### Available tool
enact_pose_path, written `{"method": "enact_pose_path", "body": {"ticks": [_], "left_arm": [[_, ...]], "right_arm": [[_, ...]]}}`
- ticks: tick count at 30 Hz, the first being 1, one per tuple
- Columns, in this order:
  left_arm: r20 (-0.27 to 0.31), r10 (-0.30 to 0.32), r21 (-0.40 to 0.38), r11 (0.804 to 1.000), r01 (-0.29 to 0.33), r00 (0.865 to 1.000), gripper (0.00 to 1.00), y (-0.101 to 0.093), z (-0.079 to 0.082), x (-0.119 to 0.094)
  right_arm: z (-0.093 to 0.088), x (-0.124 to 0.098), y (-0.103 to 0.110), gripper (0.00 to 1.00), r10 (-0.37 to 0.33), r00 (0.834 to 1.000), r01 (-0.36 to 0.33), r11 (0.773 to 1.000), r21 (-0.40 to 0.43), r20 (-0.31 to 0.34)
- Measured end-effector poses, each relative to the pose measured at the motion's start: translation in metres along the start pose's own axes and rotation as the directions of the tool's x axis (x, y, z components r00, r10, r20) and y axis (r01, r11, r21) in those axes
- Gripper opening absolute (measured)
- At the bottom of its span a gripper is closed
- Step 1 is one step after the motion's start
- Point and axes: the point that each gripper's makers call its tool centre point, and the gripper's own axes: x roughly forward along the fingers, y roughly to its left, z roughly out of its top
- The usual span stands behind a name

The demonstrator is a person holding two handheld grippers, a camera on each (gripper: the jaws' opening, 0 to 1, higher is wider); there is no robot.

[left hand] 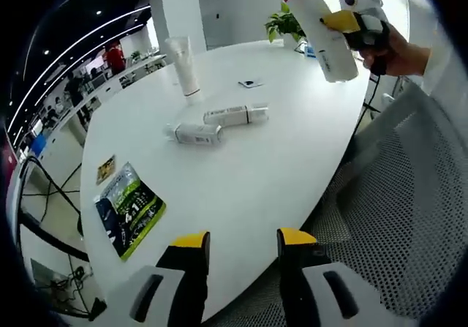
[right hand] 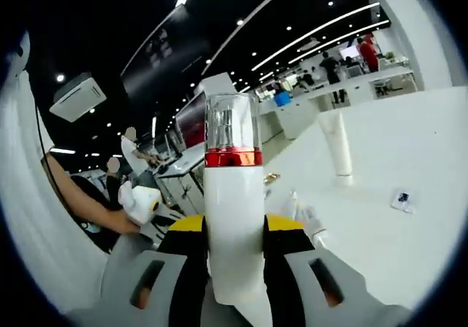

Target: Arrange the skincare products in the storage area until every visible bottle or jar stands upright without overlapping.

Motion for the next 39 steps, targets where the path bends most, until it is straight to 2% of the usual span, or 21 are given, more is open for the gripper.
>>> {"method": "enact_pose_path", "body": {"ticks": [1,3,4,6,7,8,9,10,11,12,15,16,18,20,23,26,27,31,37,39], "left_arm": [[0.008,-0.03,-0.004,1.0,0.03,1.0,0.44,-0.006,0.003,-0.001],[0.074,-0.077,-0.056,0.995,0.082,0.994,0.49,-0.019,0.022,-0.007],[0.14,-0.126,-0.119,0.983,0.142,0.982,0.49,-0.03,0.04,-0.01],[0.246,-0.157,-0.224,0.951,0.214,0.956,0.5,-0.041,0.066,-0.015],[0.322,-0.174,-0.275,0.923,0.268,0.931,0.52,-0.048,0.083,-0.018],[0.369,-0.186,-0.3,0.903,0.307,0.911,0.54,-0.054,0.094,-0.021],[0.422,-0.204,-0.329,0.873,0.359,0.883,0.55,-0.063,0.109,-0.024],[0.454,-0.212,-0.335,0.859,0.387,0.865,0.56,-0.067,0.117,-0.026],[0.486,-0.234,-0.334,0.841,0.427,0.842,0.56,-0.074,0.127,-0.028],[0.495,-0.246,-0.336,0.83,0.445,0.833,0.56,-0.078,0.131,-0.029],[0.515,-0.25,-0.312,0.836,0.451,0.82,0.61,-0.082,0.144,-0.03],[0.53,-0.245,-0.296,0.844,0.448,0.812,0.62,-0.082,0.149,-0.032],[0.567,-0.248,-0.252,0.856,0.451,0.786,0.64,-0.086,0.161,-0.038],[0.584,-0.278,-0.229,0.845,0.483,0.763,0.69,-0.094,0.17,-0.041],[0.574,-0.311,-0.201,0.843,0.498,0.758,0.75,-0.102,0.175,-0.038],[0.571,-0.342,-0.158,0.846,0.509,0.746,0.74,-0.112,0.181,-0.037],[0.574,-0.354,-0.153,0.839,0.522,0.738,0.74,-0.116,0.184,-0.037],[0.577,-0.376,-0.132,0.833,0.537,0.725,0.7,-0.125,0.192,-0.037],[0.555,-0.416,-0.102,0.825,0.556,0.72,0.57,-0.128,0.191,-0.034],[0.549,-0.421,-0.089,0.829,0.551,0.722,0.53,-0.128,0.189,-0.034]], "right_arm": [[0.002,-0.001,0.001,0.25,0.008,1.0,-0.008,1.0,0.004,0.003],[0.007,-0.001,0.004,0.25,0.026,1.0,-0.026,1.0,-0.004,0.015],[0.011,-0.001,0.006,0.25,0.035,0.999,-0.035,0.999,-0.005,0.024],[0.017,0.0,0.009,0.25,0.047,0.998,-0.046,0.999,-0.019,0.035],[0.02,0.0,0.01,0.25,0.053,0.998,-0.052,0.998,-0.026,0.038],[0.022,0.001,0.012,0.25,0.056,0.997,-0.055,0.998,-0.034,0.045],[0.024,0.001,0.013,0.25,0.058,0.997,-0.056,0.998,-0.038,0.05],[0.025,0.001,0.015,0.25,0.063,0.996,-0.061,0.997,-0.04,0.057],[0.026,0.001,0.016,0.25,0.07,0.996,-0.067,0.997,-0.039,0.061],[0.027,0.001,0.018,0.25,0.077,0.995,-0.075,0.997,-0.036,0.063],[0.026,0.001,0.025,0.25,0.095,0.994,-0.093,0.994,-0.05,0.056],[0.025,0.001,0.027,0.25,0.102,0.993,-0.099,0.993,-0.056,0.051],[0.022,0.0,0.031,0.25,0.121,0.992,-0.118,0.991,-0.065,0.034],[0.02,0.0,0.035,0.25,0.129,0.991,-0.127,0.989,-0.07,0.022],[0.021,-0.001,0.042,0.25,0.149,0.989,-0.147,0.986,-0.077,0.013],[0.024,-0.002,0.05,0.25,0.177,0.984,-0.175,0.981,-0.084,0.022],[0.025,-0.002,0.052,0.25,0.182,0.983,-0.179,0.98,-0.087,0.02],[0.025,0.0,0.056,0.25,0.198,0.98,-0.197,0.973,-0.117,-0.007],[0.029,-0.002,0.065,0.25,0.237,0.971,-0.235,0.964,-0.127,0.005],[0.029,-0.002,0.068,0.25,0.255,0.967,-0.253,0.96,-0.117,0.008]]}}
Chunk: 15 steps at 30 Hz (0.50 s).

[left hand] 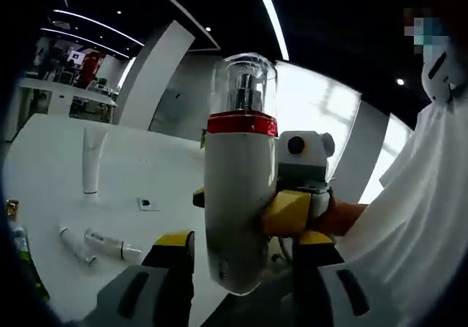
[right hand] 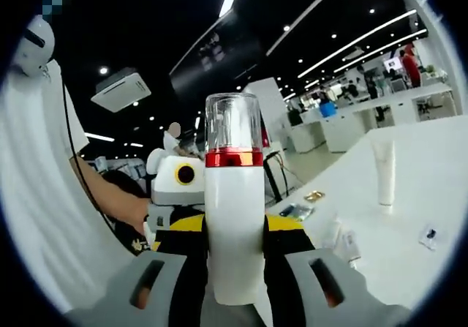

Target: Arrange the skincare products in the storage area until every visible bottle or jar stands upright without overlapping.

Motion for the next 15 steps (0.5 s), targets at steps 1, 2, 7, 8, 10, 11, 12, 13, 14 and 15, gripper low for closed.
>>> {"method": "enact_pose_path", "body": {"ticks": [1,2,7,8,10,11,12,13,14,15], "left_arm": [[0.003,-0.001,0.006,1.0,0.001,1.0,0.53,0.0,0.001,0.0],[0.007,-0.001,0.011,1.0,0.001,1.0,0.53,0.001,0.002,-0.001],[0.01,-0.003,0.064,0.998,0.003,1.0,0.45,0.004,0.003,0.001],[0.011,-0.017,0.07,0.997,0.016,1.0,0.39,0.001,0.003,0.001],[0.012,-0.002,0.081,0.997,0.001,1.0,0.35,-0.001,0.005,0.0],[0.021,-0.004,0.079,0.997,0.002,1.0,0.35,0.0,0.006,-0.001],[0.025,0.003,0.081,0.997,-0.005,1.0,0.34,0.001,0.007,-0.001],[0.027,0.017,0.091,0.996,-0.019,0.999,0.34,0.002,0.008,-0.002],[0.021,0.022,0.092,0.996,-0.024,1.0,0.34,0.002,0.007,-0.002],[0.017,0.029,0.094,0.995,-0.031,0.999,0.33,0.004,0.007,-0.004]], "right_arm": [[0.0,0.0,0.002,0.25,0.008,1.0,-0.008,1.0,-0.002,-0.003],[-0.001,0.001,0.004,0.25,0.014,1.0,-0.014,1.0,-0.003,-0.006],[-0.002,0.004,0.009,0.26,0.019,1.0,-0.019,1.0,-0.007,-0.001],[-0.002,0.004,0.008,0.26,0.008,1.0,-0.008,1.0,-0.01,0.001],[-0.005,0.003,0.004,0.26,0.0,1.0,0.0,1.0,-0.014,-0.006],[-0.004,0.003,0.004,0.26,0.004,1.0,-0.004,1.0,-0.016,-0.005],[-0.004,0.003,0.004,0.26,0.004,1.0,-0.004,1.0,-0.018,-0.005],[-0.004,0.003,0.003,0.26,0.001,1.0,-0.001,1.0,-0.025,-0.005],[-0.004,0.003,0.003,0.26,0.001,1.0,-0.001,1.0,-0.029,-0.008],[-0.004,0.003,0.003,0.27,-0.001,1.0,0.0,0.999,-0.032,-0.011]]}}
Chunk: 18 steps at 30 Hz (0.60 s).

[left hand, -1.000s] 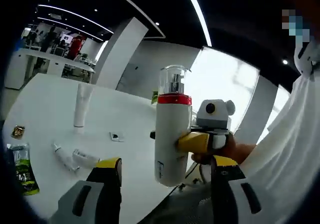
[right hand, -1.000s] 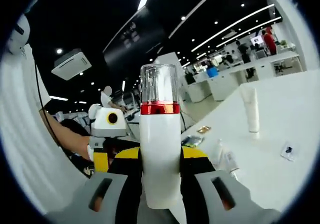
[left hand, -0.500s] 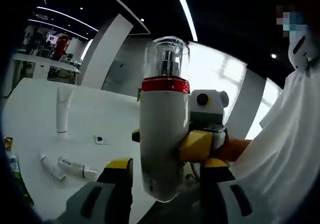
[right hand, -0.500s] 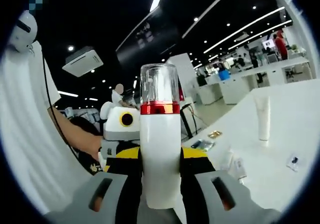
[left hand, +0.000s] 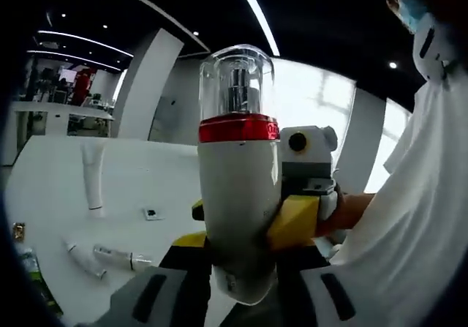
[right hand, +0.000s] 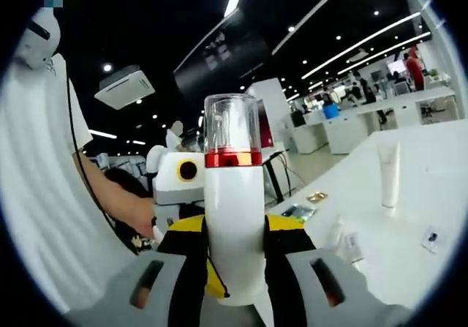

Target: Arrange the skincare products in the storage area until every visible bottle or jar stands upright without overlapping.

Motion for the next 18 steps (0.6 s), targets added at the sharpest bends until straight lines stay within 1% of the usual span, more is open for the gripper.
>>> {"method": "enact_pose_path", "body": {"ticks": [7,10,11,12,15,17,18], "left_arm": [[-0.025,0.057,0.02,0.998,-0.057,0.998,0.33,0.009,-0.001,-0.003],[-0.036,0.082,0.018,0.996,-0.082,0.996,0.32,0.014,-0.003,-0.006],[-0.039,0.091,0.017,0.996,-0.091,0.995,0.32,0.015,-0.004,-0.004],[-0.04,0.1,0.025,0.995,-0.099,0.994,0.32,0.017,-0.004,-0.006],[-0.036,0.115,0.029,0.993,-0.114,0.993,0.32,0.02,-0.005,-0.006],[-0.038,0.138,0.038,0.99,-0.136,0.99,0.32,0.024,-0.007,-0.007],[-0.049,0.162,0.041,0.986,-0.16,0.986,0.32,0.028,-0.01,-0.007]], "right_arm": [[0.0,0.006,-0.004,0.28,-0.045,0.999,0.045,0.999,-0.027,-0.003],[0.0,0.007,-0.008,0.28,-0.083,0.996,0.083,0.996,-0.04,-0.014],[0.0,0.008,-0.01,0.28,-0.103,0.995,0.102,0.993,-0.056,-0.018],[0.0,0.008,-0.011,0.28,-0.114,0.993,0.112,0.991,-0.078,-0.022],[0.0,0.013,-0.012,0.28,-0.139,0.989,0.135,0.986,-0.094,-0.043],[-0.002,0.015,-0.014,0.28,-0.15,0.987,0.145,0.985,-0.094,-0.05],[-0.004,0.016,-0.016,0.28,-0.157,0.986,0.152,0.984,-0.088,-0.056]]}}
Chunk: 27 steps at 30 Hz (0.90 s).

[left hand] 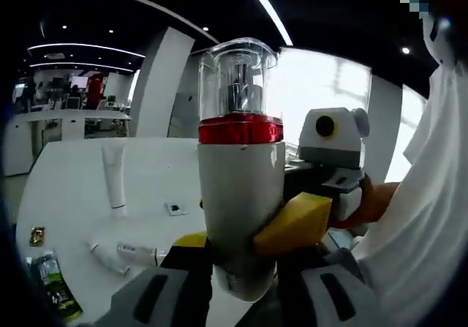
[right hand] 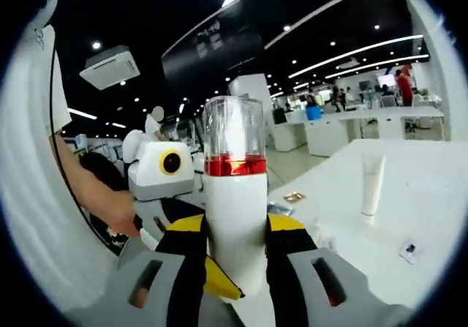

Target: Arrange the skincare products in the storage area until every visible bottle or jar stands upright without overlapping.

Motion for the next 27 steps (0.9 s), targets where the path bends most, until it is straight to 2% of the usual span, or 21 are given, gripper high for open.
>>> {"method": "enact_pose_path", "body": {"ticks": [5,9,11,14,15,18,19,21,24,25,27], "left_arm": [[-0.021,0.082,0.006,0.997,-0.082,0.996,0.32,0.006,-0.004,0.003],[-0.06,0.181,0.039,0.983,-0.179,0.982,0.32,0.016,-0.011,0.005],[-0.071,0.191,0.045,0.981,-0.188,0.979,0.32,0.017,-0.013,0.008],[-0.082,0.207,0.052,0.978,-0.203,0.975,0.32,0.02,-0.015,0.008],[-0.096,0.228,0.075,0.972,-0.221,0.969,0.32,0.023,-0.017,0.008],[-0.114,0.247,0.089,0.967,-0.237,0.962,0.33,0.024,-0.021,0.009],[-0.117,0.242,0.079,0.969,-0.234,0.963,0.33,0.023,-0.024,0.01],[-0.124,0.236,0.024,0.972,-0.235,0.964,0.33,0.02,-0.029,0.011],[-0.113,0.236,0.047,0.972,-0.232,0.965,0.34,0.02,-0.034,0.011],[-0.112,0.232,0.077,0.971,-0.224,0.966,0.35,0.019,-0.037,0.011],[-0.106,0.225,0.071,0.973,-0.218,0.969,0.35,0.019,-0.037,0.011]], "right_arm": [[-0.003,0.003,-0.006,0.29,-0.041,0.999,0.042,0.999,0.029,-0.014],[-0.001,0.004,-0.013,0.3,-0.085,0.996,0.086,0.994,0.071,-0.009],[0.0,0.004,-0.015,0.31,-0.105,0.994,0.105,0.99,0.098,-0.007],[0.0,0.005,-0.018,0.3,-0.127,0.992,0.128,0.988,0.082,-0.016],[-0.001,0.006,-0.019,0.3,-0.132,0.991,0.133,0.987,0.087,-0.018],[-0.005,0.007,-0.019,0.29,-0.141,0.989,0.145,0.983,0.112,-0.041],[-0.01,0.006,-0.02,0.29,-0.149,0.986,0.154,0.985,0.073,-0.072],[-0.013,0.008,-0.016,0.28,-0.138,0.988,0.143,0.987,0.069,-0.073],[-0.019,0.006,-0.016,0.27,-0.13,0.988,0.136,0.988,0.07,-0.083],[-0.021,0.006,-0.016,0.27,-0.124,0.989,0.13,0.989,0.074,-0.084],[-0.022,0.005,-0.014,0.27,-0.104,0.992,0.108,0.993,0.054,-0.078]]}}
